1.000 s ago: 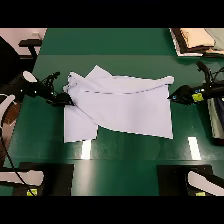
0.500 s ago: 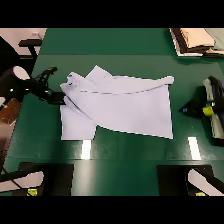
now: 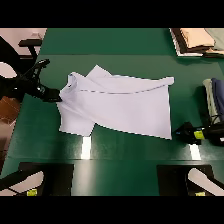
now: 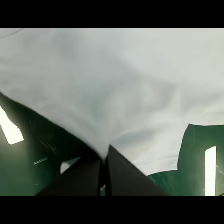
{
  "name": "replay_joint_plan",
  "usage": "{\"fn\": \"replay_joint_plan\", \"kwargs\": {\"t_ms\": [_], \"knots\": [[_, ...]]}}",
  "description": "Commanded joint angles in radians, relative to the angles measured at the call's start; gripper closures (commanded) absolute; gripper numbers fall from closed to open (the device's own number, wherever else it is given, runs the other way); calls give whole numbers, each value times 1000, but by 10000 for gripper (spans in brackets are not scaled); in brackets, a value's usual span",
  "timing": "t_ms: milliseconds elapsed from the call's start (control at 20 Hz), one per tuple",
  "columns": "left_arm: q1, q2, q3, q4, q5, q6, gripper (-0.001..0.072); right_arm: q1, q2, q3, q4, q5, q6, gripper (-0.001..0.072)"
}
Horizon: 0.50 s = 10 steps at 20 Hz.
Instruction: Fold the shirts.
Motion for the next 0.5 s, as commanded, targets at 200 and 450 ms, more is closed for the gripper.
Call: {"fn": "replay_joint_plan", "kwargs": {"t_ms": [200,450], "knots": [[0,15,-1,-10,-21,-29,679,283,-94,91,51,-113,-19,696],[0,193,93,-7,8,-84,679,330,56,350,52,-74,-12,701]]}}
